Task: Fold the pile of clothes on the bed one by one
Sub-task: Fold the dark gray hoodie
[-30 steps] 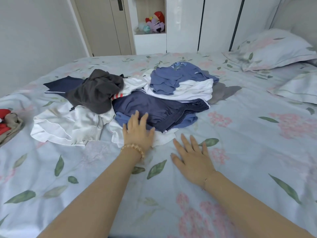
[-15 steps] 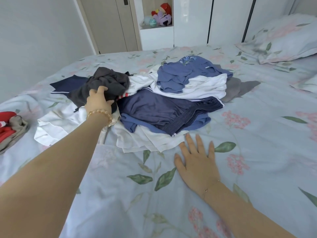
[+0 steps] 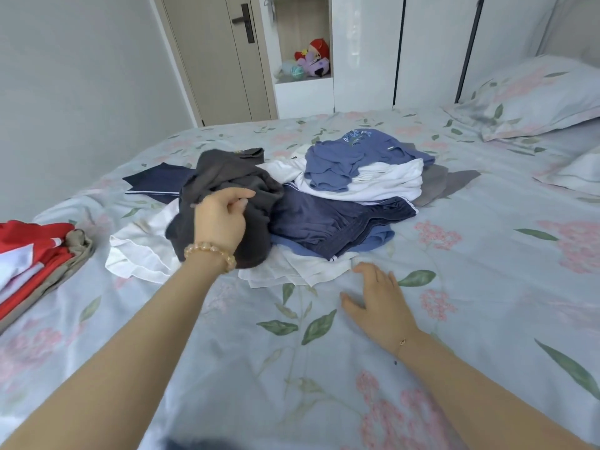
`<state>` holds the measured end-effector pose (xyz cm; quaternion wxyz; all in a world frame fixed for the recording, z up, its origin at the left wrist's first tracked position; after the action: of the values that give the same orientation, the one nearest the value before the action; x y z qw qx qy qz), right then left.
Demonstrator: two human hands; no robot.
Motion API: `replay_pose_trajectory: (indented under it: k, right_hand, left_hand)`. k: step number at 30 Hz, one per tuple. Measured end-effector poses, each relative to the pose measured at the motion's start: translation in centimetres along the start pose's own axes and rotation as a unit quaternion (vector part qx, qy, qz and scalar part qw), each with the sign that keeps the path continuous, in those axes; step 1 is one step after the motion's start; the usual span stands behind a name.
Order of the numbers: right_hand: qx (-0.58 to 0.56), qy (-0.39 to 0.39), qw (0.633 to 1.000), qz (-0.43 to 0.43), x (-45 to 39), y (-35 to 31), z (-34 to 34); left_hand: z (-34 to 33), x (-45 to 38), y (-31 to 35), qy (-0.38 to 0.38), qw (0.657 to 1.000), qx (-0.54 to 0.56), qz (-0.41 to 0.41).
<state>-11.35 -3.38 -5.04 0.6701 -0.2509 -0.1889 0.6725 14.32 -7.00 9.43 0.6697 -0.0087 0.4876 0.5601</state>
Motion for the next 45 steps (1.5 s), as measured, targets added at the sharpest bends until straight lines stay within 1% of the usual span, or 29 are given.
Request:
replay_pose_trajectory:
  k: [1,2,4,5,8,10,12,14,16,19,21,23,25,26,28,29,31,32,33,34,35,37,38,39,40,42,43,44,45]
  right_hand:
    - [-0.044,-0.016,0.999,0.003,0.3,-0.1,0.3]
    - [-0.101,-0.050,0.994,0.000,0.8,-0.2,0.7]
    - [-0.232,-0.152,0.961,-0.017,1.9,-1.0,1.4]
    - [-0.282,-0.185,0.941,-0.021,2.4,-1.6,1.8]
    - [-0.382,-0.226,0.896,-0.022,3.4,-3.2,2.7]
    - [-0.424,-0.232,0.875,-0.032,3.7,-4.1,2.4]
    - [-0.449,-0.218,0.865,-0.050,3.7,-4.5,1.7]
    - [-0.482,-0.182,0.853,-0.083,3.3,-4.4,1.4]
    - [-0.525,-0.149,0.829,-0.125,2.8,-4.2,1.6]
    - [-0.580,-0.126,0.781,-0.194,2.0,-3.9,2.5]
    - [-0.612,-0.115,0.743,-0.247,1.5,-3.2,3.6]
    - [-0.654,-0.134,0.691,-0.279,1.4,-2.4,4.9]
    - [-0.684,-0.152,0.654,-0.286,1.2,-1.1,6.2]
    - [-0.701,-0.145,0.638,-0.286,1.3,-0.1,6.9]
    - [-0.711,-0.114,0.618,-0.317,1.8,2.0,7.7]
    - [-0.721,-0.103,0.598,-0.336,2.3,2.9,8.0]
    - [-0.761,-0.104,0.522,-0.370,3.3,4.0,8.0]
    - [-0.778,-0.120,0.493,-0.371,3.6,4.2,8.0]
    - [-0.787,-0.141,0.479,-0.364,3.7,4.4,8.1]
    - [-0.790,-0.163,0.475,-0.352,3.9,4.6,8.3]
    - [-0.795,-0.182,0.471,-0.336,4.1,4.7,8.6]
    - [-0.805,-0.206,0.472,-0.294,4.2,4.8,9.2]
    - [-0.802,-0.213,0.488,-0.272,4.2,5.0,9.4]
    - [-0.792,-0.224,0.510,-0.251,4.1,5.1,9.5]
    - [-0.772,-0.234,0.544,-0.232,4.0,5.1,9.6]
    - [-0.715,-0.241,0.627,-0.192,4.1,4.8,9.9]
    - [-0.683,-0.241,0.669,-0.170,4.2,4.5,10.1]
    - [-0.656,-0.238,0.700,-0.148,4.3,4.1,10.3]
    - [-0.635,-0.237,0.723,-0.133,4.3,3.9,10.5]
  left_hand:
    - [-0.4,0.9,1.5,-0.011,0.999,0.033,-0.006]
    - [-0.8,2.0,2.8,-0.020,0.998,0.067,-0.005]
    - [-1.7,4.5,5.0,-0.041,0.988,0.149,0.014]
    - [-2.1,5.7,6.1,-0.056,0.981,0.185,0.018]
    - [-2.9,8.2,7.5,-0.105,0.964,0.242,0.023]
    - [-2.9,9.0,7.2,-0.120,0.958,0.260,0.029]
    - [-2.9,9.7,6.9,-0.144,0.947,0.283,0.037]
    - [-2.8,9.9,6.5,-0.166,0.930,0.324,0.051]
    - [-1.9,9.3,5.3,-0.150,0.927,0.338,0.063]
    - [0.1,8.2,2.2,-0.104,0.950,0.282,0.087]
    - [0.4,8.6,1.0,-0.120,0.952,0.262,0.104]
    - [-0.1,9.5,1.2,-0.163,0.945,0.265,0.102]
    - [-0.8,10.5,2.7,-0.218,0.928,0.294,0.074]
    - [-1.3,11.1,3.7,-0.250,0.918,0.302,0.053]
    - [-2.5,12.1,6.0,-0.316,0.910,0.266,-0.016]
    - [-3.2,12.7,7.1,-0.343,0.910,0.220,-0.071]
    - [-5.2,14.4,8.7,-0.391,0.896,0.090,-0.188]
    - [-6.2,15.4,8.9,-0.410,0.883,0.018,-0.228]
    - [-7.1,16.3,8.9,-0.423,0.869,-0.048,-0.251]
    - [-7.8,16.8,8.6,-0.422,0.861,-0.102,-0.264]
    - [-8.1,16.9,8.4,-0.409,0.860,-0.136,-0.274]
    - [-8.1,16.4,8.4,-0.365,0.873,-0.140,-0.292]
    - [-8.1,16.0,8.5,-0.350,0.882,-0.119,-0.293]
    - [-7.9,15.6,8.7,-0.342,0.892,-0.087,-0.282]
    - [-7.7,15.2,8.9,-0.337,0.905,-0.048,-0.256]
    - [-7.2,14.9,9.2,-0.324,0.928,0.046,-0.179]
    - [-6.9,14.7,9.4,-0.306,0.937,0.101,-0.138]
    - [-6.5,14.5,9.7,-0.279,0.942,0.161,-0.094]
    - [-6.0,14.1,9.8,-0.249,0.942,0.220,-0.049]
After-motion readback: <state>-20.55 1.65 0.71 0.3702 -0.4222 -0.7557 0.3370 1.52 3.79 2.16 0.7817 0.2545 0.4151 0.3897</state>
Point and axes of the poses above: each hand's wrist, its own x-axis away from the middle knuckle, its own z-axis out of the back of the hand, y = z × x, the point moved 6 cm from there along -x, towards the middle knuckle, and after that the axes turned 14 degrees about -z, right-handed, at the moved point
